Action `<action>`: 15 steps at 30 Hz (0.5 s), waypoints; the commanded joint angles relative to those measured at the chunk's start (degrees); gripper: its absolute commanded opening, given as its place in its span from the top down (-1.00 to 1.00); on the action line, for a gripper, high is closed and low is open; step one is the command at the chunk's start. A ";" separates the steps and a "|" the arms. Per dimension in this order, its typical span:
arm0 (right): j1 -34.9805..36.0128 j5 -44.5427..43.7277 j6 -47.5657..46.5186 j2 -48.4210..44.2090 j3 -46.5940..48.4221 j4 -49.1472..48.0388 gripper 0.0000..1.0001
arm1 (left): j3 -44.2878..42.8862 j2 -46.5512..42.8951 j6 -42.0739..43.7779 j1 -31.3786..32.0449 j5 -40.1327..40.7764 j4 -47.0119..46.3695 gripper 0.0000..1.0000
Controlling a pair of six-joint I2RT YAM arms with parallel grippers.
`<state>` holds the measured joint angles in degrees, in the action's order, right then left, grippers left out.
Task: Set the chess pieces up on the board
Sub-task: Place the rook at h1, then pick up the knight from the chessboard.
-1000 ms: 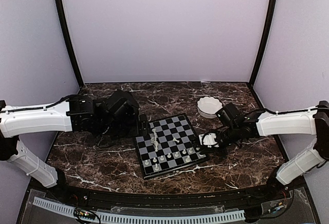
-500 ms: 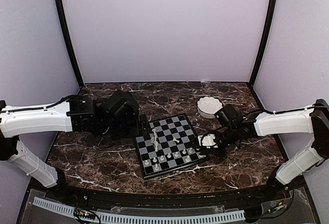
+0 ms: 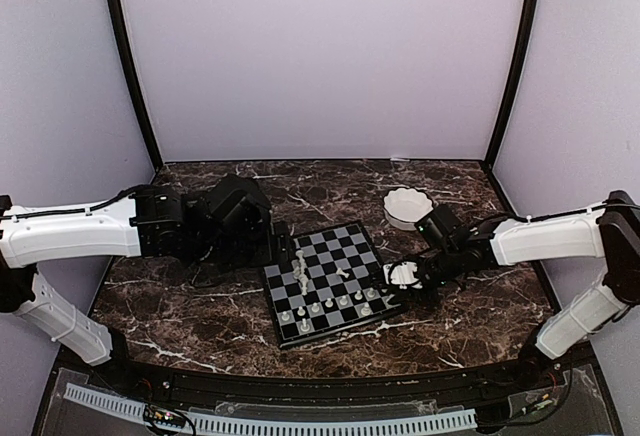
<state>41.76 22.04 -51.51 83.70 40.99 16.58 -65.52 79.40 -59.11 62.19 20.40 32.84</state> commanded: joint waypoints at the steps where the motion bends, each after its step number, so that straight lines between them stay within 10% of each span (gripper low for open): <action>1: 0.61 0.46 0.65 0.50 0.85 1.18 0.53 | 0.56 -0.24 0.72 -0.22 -0.17 -0.62 -0.93; 15: -0.13 2.77 5.50 -3.82 11.31 10.49 0.30 | -6.66 9.81 -1.24 -0.25 -1.69 10.49 -0.85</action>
<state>41.74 22.59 -48.69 82.85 47.57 23.31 -67.18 83.20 -58.83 62.17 20.05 34.68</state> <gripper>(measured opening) 0.346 0.946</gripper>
